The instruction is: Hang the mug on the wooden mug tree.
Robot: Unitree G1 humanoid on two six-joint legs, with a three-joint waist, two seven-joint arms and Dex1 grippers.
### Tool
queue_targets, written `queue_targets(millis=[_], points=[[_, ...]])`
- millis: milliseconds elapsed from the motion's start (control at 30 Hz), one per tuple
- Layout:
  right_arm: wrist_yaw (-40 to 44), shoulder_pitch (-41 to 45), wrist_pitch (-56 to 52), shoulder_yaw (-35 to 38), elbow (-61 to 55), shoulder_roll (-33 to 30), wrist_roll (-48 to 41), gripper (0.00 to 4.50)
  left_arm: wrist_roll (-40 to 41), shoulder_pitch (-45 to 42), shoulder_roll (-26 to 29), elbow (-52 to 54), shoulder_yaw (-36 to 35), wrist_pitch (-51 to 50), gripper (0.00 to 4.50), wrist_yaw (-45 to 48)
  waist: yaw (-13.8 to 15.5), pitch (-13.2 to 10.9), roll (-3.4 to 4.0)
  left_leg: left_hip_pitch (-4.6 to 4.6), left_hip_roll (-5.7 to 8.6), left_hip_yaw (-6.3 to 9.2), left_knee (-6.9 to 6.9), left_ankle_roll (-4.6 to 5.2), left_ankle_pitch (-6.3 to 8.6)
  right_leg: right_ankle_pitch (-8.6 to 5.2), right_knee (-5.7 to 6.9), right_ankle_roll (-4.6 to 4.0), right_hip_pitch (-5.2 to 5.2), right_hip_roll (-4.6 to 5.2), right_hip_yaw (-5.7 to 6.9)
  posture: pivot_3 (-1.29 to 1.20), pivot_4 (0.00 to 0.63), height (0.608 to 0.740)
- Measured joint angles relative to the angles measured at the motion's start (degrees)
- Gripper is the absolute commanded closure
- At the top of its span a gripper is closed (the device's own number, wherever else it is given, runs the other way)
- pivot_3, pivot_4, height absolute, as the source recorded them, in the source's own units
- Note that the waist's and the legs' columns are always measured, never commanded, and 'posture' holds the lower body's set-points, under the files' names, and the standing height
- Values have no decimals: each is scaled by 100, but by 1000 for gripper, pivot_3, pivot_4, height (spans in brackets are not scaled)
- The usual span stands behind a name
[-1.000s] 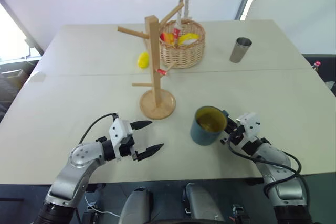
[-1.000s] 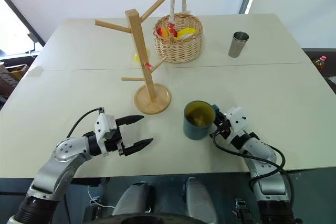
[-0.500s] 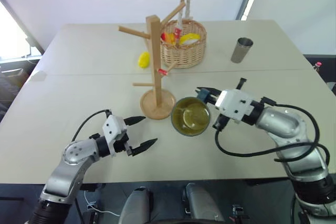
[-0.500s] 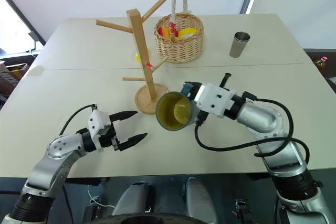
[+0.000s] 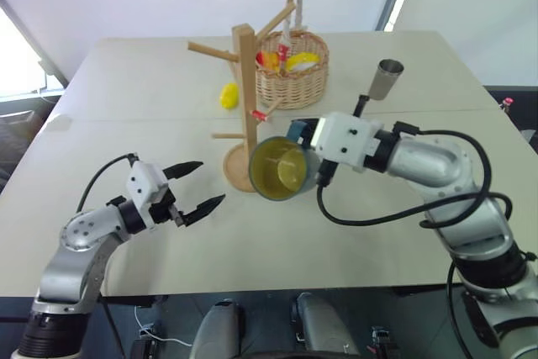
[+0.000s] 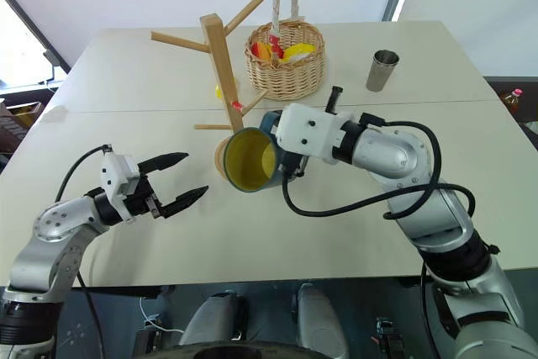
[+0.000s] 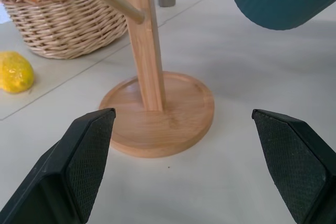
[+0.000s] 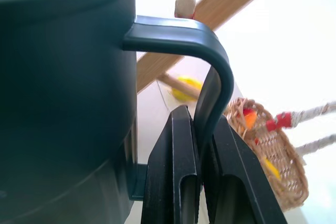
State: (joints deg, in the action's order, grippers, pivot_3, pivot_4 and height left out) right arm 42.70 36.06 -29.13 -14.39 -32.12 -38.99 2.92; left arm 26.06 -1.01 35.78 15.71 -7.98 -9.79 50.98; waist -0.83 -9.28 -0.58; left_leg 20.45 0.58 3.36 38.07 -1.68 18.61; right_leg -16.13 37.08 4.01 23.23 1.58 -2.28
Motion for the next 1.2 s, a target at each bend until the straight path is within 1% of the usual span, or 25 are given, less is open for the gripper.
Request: queue_targets(millis=[133,467,967,1200], points=[[37,392,-124,-179,164,107,103,4445,149,-40,4,0,-78,-96,0,16,-1,0,0,0,0,1,-1,0,0,0,1,-1,2,0,0,0,150,740],[49,781,-267,-566,485,319,403,4445,720,-5,5,105,-380,-511,0,16,0,0,0,4,0,0,-4,-1,0,1,0,-1,7,4,0,0,150,740],[41,999,-270,-821,1010,758,710,4445,1466,64,10,532,-697,-925,0,7,-7,0,0,5,0,0,-5,-1,0,1,0,-3,9,4,0,0,150,740],[31,1014,-262,-908,1223,940,869,4445,1538,63,9,539,-698,-972,0,4,-9,0,0,5,0,0,-6,-1,0,1,0,-3,10,3,0,0,150,740]])
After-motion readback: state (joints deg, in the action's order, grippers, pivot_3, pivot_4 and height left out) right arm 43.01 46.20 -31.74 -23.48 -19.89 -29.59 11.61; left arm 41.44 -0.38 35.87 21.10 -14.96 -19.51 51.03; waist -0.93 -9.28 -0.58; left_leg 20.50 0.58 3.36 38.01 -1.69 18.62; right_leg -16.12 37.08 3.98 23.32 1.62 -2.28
